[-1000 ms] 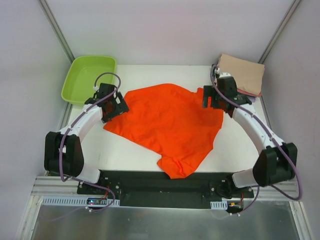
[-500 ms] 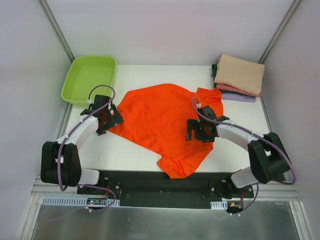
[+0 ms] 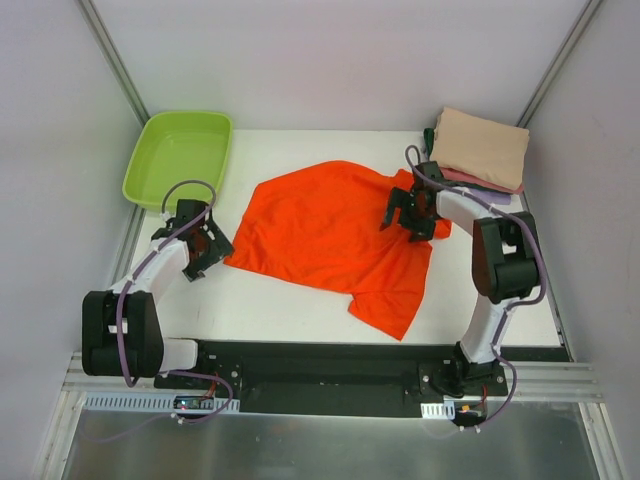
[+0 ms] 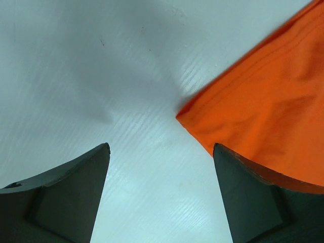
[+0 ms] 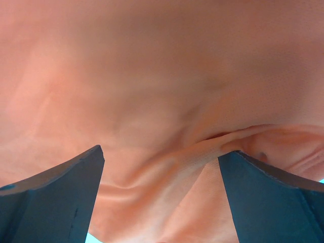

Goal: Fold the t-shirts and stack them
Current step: Flatten out the tshirt

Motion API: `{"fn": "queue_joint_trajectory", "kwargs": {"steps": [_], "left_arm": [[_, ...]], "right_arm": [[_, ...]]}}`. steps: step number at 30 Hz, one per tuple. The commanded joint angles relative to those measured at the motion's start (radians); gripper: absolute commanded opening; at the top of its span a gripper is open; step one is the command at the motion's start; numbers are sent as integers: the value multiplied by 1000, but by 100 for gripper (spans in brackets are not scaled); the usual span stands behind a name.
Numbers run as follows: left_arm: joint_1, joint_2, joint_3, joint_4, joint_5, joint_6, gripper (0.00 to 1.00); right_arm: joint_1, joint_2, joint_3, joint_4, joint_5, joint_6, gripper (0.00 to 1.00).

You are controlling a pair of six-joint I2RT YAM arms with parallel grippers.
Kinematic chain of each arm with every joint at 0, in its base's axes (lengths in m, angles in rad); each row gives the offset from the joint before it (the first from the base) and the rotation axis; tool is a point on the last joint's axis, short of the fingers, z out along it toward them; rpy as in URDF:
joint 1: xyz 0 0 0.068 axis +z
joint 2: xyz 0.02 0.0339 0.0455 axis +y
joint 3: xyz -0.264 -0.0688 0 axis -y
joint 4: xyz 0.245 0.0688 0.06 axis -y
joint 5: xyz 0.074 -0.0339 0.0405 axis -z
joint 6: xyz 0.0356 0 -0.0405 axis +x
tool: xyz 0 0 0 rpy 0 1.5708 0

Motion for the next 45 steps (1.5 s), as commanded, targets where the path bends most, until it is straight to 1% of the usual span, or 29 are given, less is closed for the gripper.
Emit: {"fn": "queue_joint_trajectory", "kwargs": {"steps": [1, 4, 7, 9, 11, 15, 17, 19, 22, 24, 25, 27, 28, 29, 30, 31, 33, 35, 38, 40, 43, 44, 45], "left_arm": [[14, -4, -2, 8, 11, -18, 81], [13, 35, 14, 37, 69, -18, 77], [11, 71, 14, 83, 176, -24, 70], [11, 88, 5, 114, 227, -29, 68], [10, 98, -3, 137, 247, -30, 63], [8, 124, -15, 140, 215, -34, 51], [10, 144, -11, 147, 210, -37, 48], [5, 167, 3, 158, 236, -35, 47], [-6, 194, 17, 167, 224, -34, 47], [-6, 225, 29, 172, 221, -35, 43], [-6, 242, 34, 175, 229, -34, 40], [-7, 269, 38, 187, 258, -29, 29], [-9, 277, 38, 189, 267, -26, 21], [-13, 280, 34, 198, 267, -26, 9], [-15, 280, 22, 204, 265, -29, 0], [-15, 276, 8, 215, 262, -26, 0], [-15, 241, -23, 239, 252, -27, 0], [-13, 190, -46, 250, 241, -32, 0], [-13, 135, -77, 259, 233, -40, 0], [-13, 112, -89, 260, 230, -43, 0], [-13, 89, -103, 261, 229, -47, 0], [-15, 84, -106, 263, 227, -47, 0], [-13, 81, -109, 261, 221, -47, 0]], "right_arm": [[-54, 62, 117, -121, 36, -64, 96], [-68, 39, 170, -167, 86, -117, 96], [-63, -41, 146, -167, 90, -147, 96], [-52, -117, 91, -150, 94, -157, 96], [-35, -218, 2, -127, 106, -161, 96], [6, -422, -160, -96, 131, -122, 96], [26, -542, -249, -76, 134, -96, 96], [41, -651, -328, -69, 128, -79, 96], [55, -803, -432, -93, 111, -44, 96], [60, -892, -489, -118, 103, -24, 96], [58, -936, -512, -133, 106, -15, 96], [60, -1004, -541, -176, 120, -3, 96], [60, -1029, -546, -207, 134, 1, 96], [60, -1052, -550, -242, 145, 4, 96], [60, -1070, -552, -266, 193, 13, 96], [60, -1084, -558, -294, 232, 13, 96], [61, -1090, -569, -337, 251, 8, 96], [61, -1095, -577, -378, 208, 5, 96], [92, -1124, -630, -351, 90, 37, 96], [162, -1127, -649, -362, 85, 86, 98], [328, -1115, -659, -389, 186, 181, 99], [372, -1107, -661, -391, 195, 207, 99], [417, -1093, -659, -406, 214, 236, 96]]}}
